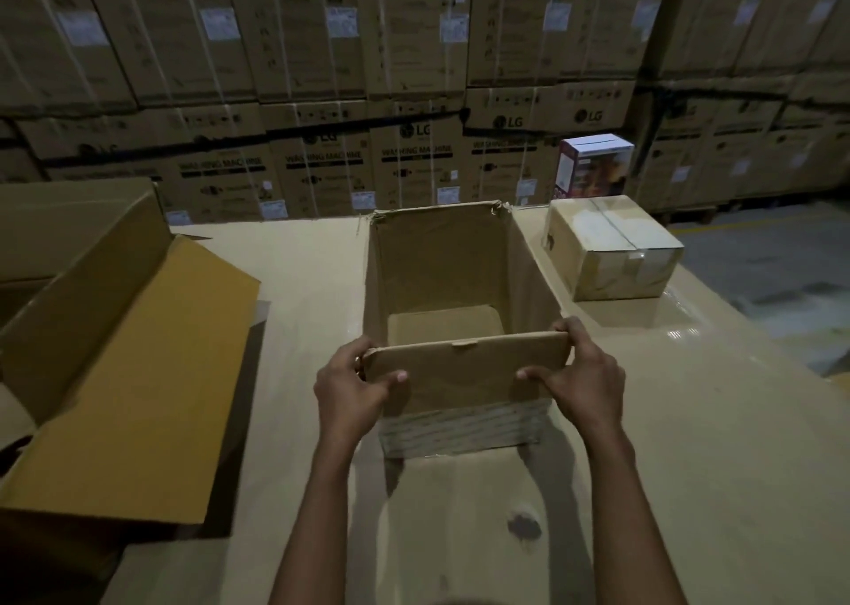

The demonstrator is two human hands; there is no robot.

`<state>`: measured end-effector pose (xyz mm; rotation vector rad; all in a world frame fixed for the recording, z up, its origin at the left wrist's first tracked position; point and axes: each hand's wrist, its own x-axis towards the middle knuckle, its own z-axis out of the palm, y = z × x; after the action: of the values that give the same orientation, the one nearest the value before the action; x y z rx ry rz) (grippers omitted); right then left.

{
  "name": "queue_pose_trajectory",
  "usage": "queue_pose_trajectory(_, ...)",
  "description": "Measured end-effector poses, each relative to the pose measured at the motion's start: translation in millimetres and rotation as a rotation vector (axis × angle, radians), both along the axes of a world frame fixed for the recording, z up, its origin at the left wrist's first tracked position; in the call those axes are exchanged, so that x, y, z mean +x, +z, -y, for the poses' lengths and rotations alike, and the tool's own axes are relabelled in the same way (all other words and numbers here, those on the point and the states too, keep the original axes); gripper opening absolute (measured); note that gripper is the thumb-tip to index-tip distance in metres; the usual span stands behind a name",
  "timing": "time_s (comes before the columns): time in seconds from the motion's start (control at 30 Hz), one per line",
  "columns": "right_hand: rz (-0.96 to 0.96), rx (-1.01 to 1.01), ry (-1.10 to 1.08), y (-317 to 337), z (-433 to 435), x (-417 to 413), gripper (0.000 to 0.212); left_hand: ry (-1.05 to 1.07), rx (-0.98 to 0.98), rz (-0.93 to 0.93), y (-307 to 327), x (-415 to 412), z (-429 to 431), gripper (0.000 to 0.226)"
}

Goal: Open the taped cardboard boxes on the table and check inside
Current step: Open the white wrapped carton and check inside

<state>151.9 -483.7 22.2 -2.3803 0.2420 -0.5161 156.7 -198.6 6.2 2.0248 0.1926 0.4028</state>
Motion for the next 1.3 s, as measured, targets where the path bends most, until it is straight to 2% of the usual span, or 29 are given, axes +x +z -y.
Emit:
queue_pose_trajectory(0.1,0.096,0.007,-0.066,-13,-12,-14,0.068,0.033,0.011,0.099,1,-20,1,0.038)
queue_pose_trajectory(0.43,0.391,0.101,-0.207,-18,-69,-76,0.067,0.028,-0.075,0.349,6,-65,-36,0.036)
queue_pose_trajectory(0.63,0.529,0.172,-0.25,-10,-92,-118,0.064,0.018,-0.015,0.536,20,-97,-60,0.03)
queue_pose_trajectory(0.87,0.571,0.201,-0.204,3,-125,-164,0.063,0.012,-0.025,0.592,40,-149,-90,0.037)
queue_pose_trajectory(1.03,0.64,0.239,-0.174,4,-155,-211,0.057,0.019,0.025,0.63,44,-197,-118,0.032)
queue_pose_trajectory(1.17,0.727,0.314,-0.163,11,-191,-248,0.064,0.021,0.047,0.671,53,-246,-146,0.038)
queue_pose_trajectory(1.3,0.79,0.274,-0.165,34,-233,-271,0.067,0.018,-0.023,0.664,74,-273,-186,0.041)
